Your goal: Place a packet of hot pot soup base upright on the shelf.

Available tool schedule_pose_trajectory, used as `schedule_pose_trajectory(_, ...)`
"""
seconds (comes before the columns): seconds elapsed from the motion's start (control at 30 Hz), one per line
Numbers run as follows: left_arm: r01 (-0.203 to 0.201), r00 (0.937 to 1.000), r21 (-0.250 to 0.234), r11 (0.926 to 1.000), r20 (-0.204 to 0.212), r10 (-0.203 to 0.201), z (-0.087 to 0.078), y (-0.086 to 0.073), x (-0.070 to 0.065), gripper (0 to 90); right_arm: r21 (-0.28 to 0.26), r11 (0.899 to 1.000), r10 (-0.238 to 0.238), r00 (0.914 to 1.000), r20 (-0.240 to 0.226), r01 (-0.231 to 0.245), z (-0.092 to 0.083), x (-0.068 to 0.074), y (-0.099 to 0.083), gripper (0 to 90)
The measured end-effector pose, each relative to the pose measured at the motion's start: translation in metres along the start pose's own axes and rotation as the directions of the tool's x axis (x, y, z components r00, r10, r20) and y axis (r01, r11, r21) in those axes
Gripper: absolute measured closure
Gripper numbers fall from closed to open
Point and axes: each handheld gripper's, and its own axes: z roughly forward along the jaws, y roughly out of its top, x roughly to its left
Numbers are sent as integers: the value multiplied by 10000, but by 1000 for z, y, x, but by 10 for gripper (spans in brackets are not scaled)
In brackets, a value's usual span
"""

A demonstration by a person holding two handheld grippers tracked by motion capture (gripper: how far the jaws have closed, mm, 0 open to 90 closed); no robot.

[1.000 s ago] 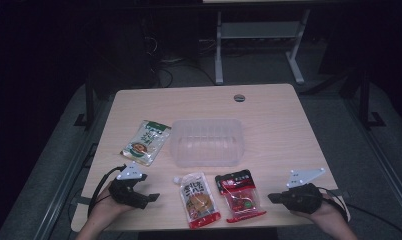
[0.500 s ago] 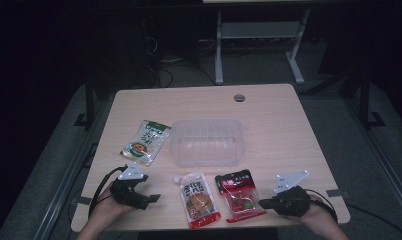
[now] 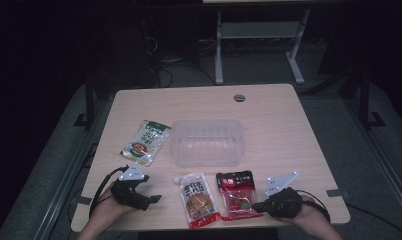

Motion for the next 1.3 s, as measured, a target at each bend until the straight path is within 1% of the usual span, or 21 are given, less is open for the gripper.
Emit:
schedule_pose_trajectory(0.07, -41, 10000, 18, 10000, 10, 41, 0, 1, 0, 141, 21, 10000, -32, 10000, -39, 33, 1, 1, 1, 896)
schedule_pose_trajectory(0.1, -30, 10000, -2, 10000, 15, 30, 0, 1, -1, 142, 47, 9998, -201, 9998, -42, 201, 2, 1, 2, 896)
schedule_pose_trajectory(0.13, -84, 10000, -19, 10000, 16, 84, 0, 1, -1, 142, 47, 9998, -201, 9998, -42, 201, 2, 1, 2, 896)
schedule_pose_trajectory(0.17, -115, 9999, -38, 9999, 39, 115, 0, 2, -2, 142, 66, 9999, -84, 9998, -155, 85, 4, 4, 4, 896)
schedule_pose_trajectory(0.2, -96, 9999, -53, 9999, 58, 96, 0, 2, -3, 141, 116, 9996, -258, 9996, -107, 259, 5, 5, 5, 896)
schedule_pose_trajectory(0.23, -93, 9999, -69, 9999, 70, 93, 0, 3, -4, 142, 132, 9997, -206, 9996, -203, 209, 6, 6, 6, 896)
schedule_pose_trajectory(0.3, -99, 9999, -93, 9999, 118, 100, 0, 3, -5, 142, 185, 9990, -391, 9990, -221, 395, 9, 8, 8, 896)
schedule_pose_trajectory(0.33, -130, 9998, -76, 9999, 141, 131, 0, 4, -6, 142, 190, 9993, -329, 9990, -288, 334, 10, 9, 9, 896)
schedule_pose_trajectory(0.4, -142, 9997, -78, 9999, 172, 143, 0, 5, -7, 142, 215, 9982, -559, 9981, -277, 565, 11, 10, 11, 896)
schedule_pose_trajectory(0.47, -105, 9998, -118, 9999, 185, 107, 1, 5, -8, 141, 205, 9981, -581, 9979, -281, 587, 12, 10, 12, 896)
schedule_pose_trajectory(0.5, -177, 9996, -63, 9998, 237, 178, 1, 6, -9, 141, 208, 9968, -768, 9966, -289, 774, 13, 11, 13, 896)
schedule_pose_trajectory(0.53, -177, 9996, -63, 9998, 237, 178, 1, 6, -9, 142, 168, 9974, -694, 9970, -344, 700, 14, 11, 14, 896)
schedule_pose_trajectory(0.63, -242, 9994, -74, 9997, 263, 244, 2, 6, -11, 142, 180, 9973, -702, 9969, -362, 709, 16, 14, 16, 896)
schedule_pose_trajectory(0.67, -280, 9992, -59, 9996, 277, 282, 2, 7, -11, 142, 155, 9946, -1024, 9943, -295, 1029, 18, 13, 18, 896)
schedule_pose_trajectory(0.73, -295, 9992, -50, 9996, 282, 297, 2, 7, -11, 141, 162, 9956, -915, 9953, -312, 920, 19, 14, 19, 896)
schedule_pose_trajectory(0.8, -281, 9992, -51, 9996, 288, 283, 2, 7, -12, 142, 136, 9940, -1077, 9938, -265, 1081, 21, 14, 21, 897)
schedule_pose_trajectory(0.9, -314, 9991, -20, 9995, 300, 315, 2, 7, -12, 141, 94, 9948, -1012, 9944, -295, 1015, 23, 15, 24, 896)
schedule_pose_trajectory(0.93, -338, 9990, -23, 9994, 308, 339, 3, 7, -12, 142, 99, 9936, -1123, 9933, -288, 1127, 24, 15, 25, 896)
schedule_pose_trajectory(1.1, -299, 9989, -58, 9995, 360, 301, 4, 8, -13, 142, 102, 9914, -1300, 9911, -283, 1304, 30, 17, 32, 897)
schedule_pose_trajectory(1.13, -367, 9986, 4, 9993, 368, 366, 4, 8, -13, 142, 83, 9918, -1269, 9914, -311, 1272, 31, 18, 34, 896)
schedule_pose_trajectory(1.3, -340, 9986, -35, 9994, 396, 342, 4, 8, -14, 142, 61, 9900, -1407, 9895, -339, 1410, 35, 20, 38, 897)
